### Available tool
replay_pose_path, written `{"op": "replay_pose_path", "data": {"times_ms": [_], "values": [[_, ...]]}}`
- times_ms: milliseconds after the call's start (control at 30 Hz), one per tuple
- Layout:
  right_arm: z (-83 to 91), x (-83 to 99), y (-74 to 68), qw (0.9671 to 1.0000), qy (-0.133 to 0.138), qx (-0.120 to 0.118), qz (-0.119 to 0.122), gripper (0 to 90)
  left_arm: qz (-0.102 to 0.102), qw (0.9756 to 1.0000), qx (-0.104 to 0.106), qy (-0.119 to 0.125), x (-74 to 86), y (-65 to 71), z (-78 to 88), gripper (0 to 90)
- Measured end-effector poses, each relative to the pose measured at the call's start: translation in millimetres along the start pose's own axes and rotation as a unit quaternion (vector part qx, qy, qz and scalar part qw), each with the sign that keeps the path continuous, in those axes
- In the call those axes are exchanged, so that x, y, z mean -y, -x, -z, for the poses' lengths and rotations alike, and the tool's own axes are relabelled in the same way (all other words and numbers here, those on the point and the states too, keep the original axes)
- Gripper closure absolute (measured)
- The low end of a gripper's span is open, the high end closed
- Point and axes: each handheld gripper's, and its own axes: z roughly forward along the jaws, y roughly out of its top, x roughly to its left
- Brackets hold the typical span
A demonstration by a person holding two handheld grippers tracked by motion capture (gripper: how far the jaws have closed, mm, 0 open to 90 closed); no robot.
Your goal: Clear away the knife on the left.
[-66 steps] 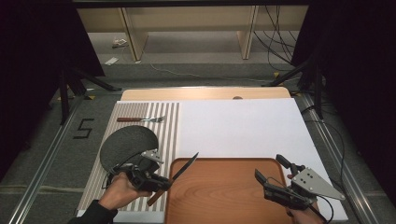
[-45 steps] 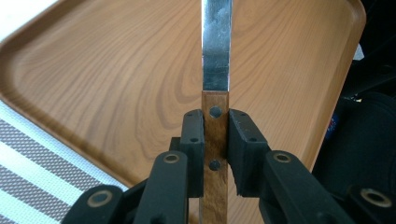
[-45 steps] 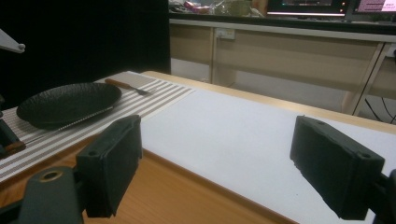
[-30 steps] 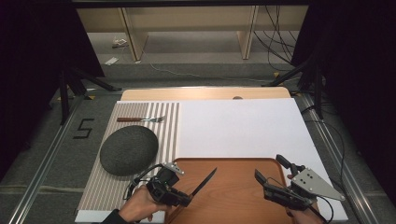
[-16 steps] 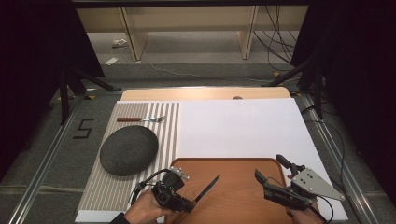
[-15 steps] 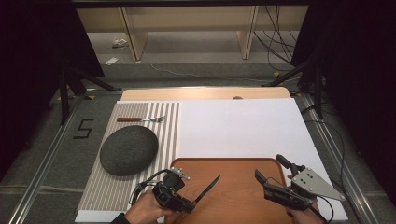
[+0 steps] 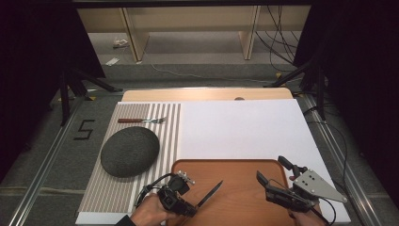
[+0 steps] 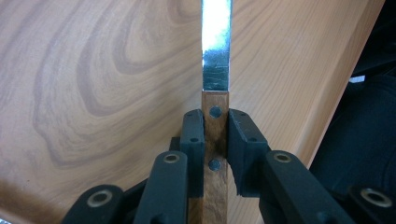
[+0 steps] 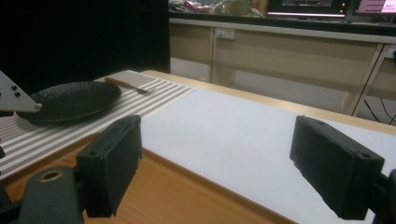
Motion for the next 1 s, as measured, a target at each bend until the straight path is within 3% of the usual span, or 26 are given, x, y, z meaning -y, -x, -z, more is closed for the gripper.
{"op": "replay_pose_path", "data": {"times_ms": [333, 533, 733, 800, 900, 933, 1000], "values": [[-0.3, 0.1, 0.2, 1.0, 0.0, -0.001, 0.0, 17.8, 0.013, 0.9997, 0.008, -0.019, -4.1, -2.8, -10.7, 76.7], [-0.3, 0.0, -0.1, 1.0, 0.001, -0.001, 0.0, 17.8, 0.019, 0.9995, 0.003, -0.025, -3.7, -4.6, -13.3, 76.4], [-0.2, 0.0, 0.1, 1.0, 0.0, -0.001, 0.0, 17.8, 0.014, 0.9997, 0.005, -0.019, -3.8, -3.5, -13.1, 73.1], [-0.2, 0.0, 0.0, 1.0, 0.001, -0.002, 0.0, 17.8, -0.001, 0.9997, 0.017, -0.018, -5.0, -1.5, -10.7, 64.3], [-0.4, 0.1, 0.1, 1.0, -0.002, 0.0, 0.001, 17.8, -0.036, 0.9993, 0.014, 0.002, -6.7, 5.5, -4.5, 54.3], [-0.5, 0.0, 0.0, 1.0, -0.002, -0.001, 0.001, 17.8, -0.042, 0.9991, 0.006, 0.005, -7.2, 7.8, -3.1, 49.0], [-0.4, 0.0, -0.1, 1.0, -0.002, -0.001, 0.001, 17.8, -0.073, 0.9972, -0.015, 0.008, -7.8, 14.7, -0.4, 39.4]]}}
